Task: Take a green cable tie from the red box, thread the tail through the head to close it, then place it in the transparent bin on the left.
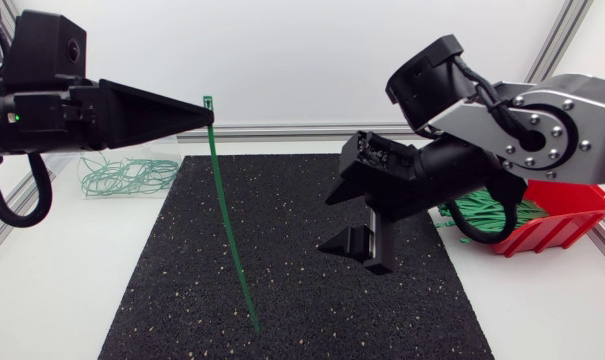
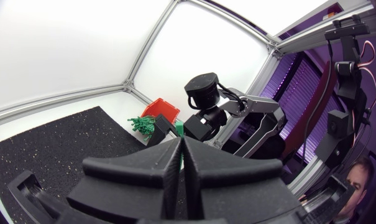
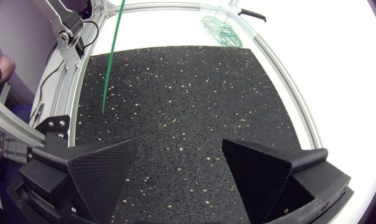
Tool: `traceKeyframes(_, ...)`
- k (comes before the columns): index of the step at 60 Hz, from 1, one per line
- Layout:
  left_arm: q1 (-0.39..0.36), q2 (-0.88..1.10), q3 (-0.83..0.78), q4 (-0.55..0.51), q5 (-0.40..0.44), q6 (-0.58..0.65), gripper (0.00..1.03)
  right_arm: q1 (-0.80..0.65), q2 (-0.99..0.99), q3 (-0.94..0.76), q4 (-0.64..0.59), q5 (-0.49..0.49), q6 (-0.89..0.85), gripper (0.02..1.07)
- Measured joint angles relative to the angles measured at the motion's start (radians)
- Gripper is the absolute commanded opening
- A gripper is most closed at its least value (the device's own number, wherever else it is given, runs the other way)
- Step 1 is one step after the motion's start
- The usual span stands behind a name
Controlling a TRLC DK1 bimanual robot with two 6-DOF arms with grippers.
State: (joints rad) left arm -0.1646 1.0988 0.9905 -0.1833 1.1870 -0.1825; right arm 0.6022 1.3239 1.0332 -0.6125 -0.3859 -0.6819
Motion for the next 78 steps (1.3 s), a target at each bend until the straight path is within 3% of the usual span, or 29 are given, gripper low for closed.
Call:
traceKeyframes(12, 0.003, 0.049, 0.026, -0.001, 0.033, -0.054, 0.04, 0.036, -0.064, -0.056, 0.098, 0.158, -0.164, 1.03)
traceKeyframes(25, 0.006, 0.085, 0.045, -0.001, 0.037, -0.07, 0.04, 0.094, -0.161, -0.198, 0.406, 0.314, -0.309, 1.03)
traceKeyframes(37, 0.006, 0.133, 0.079, -0.001, 0.057, -0.108, 0.04, 0.192, -0.26, -0.411, 0.726, 0.385, -0.598, 1.03)
traceKeyframes(50, 0.014, 0.242, 0.116, 0.0, 0.094, -0.166, 0.04, 0.204, -0.195, -0.541, 1.015, 0.384, -0.915, 1.03)
traceKeyframes(64, 0.04, 0.314, 0.138, -0.003, 0.156, -0.249, 0.03, 0.204, -0.146, -0.561, 1.192, 0.286, -1.113, 1.03)
traceKeyframes(78, 0.045, 0.391, 0.262, -0.003, 0.199, -0.358, 0.03, 0.198, -0.098, -0.595, 1.318, 0.201, -1.266, 1.02)
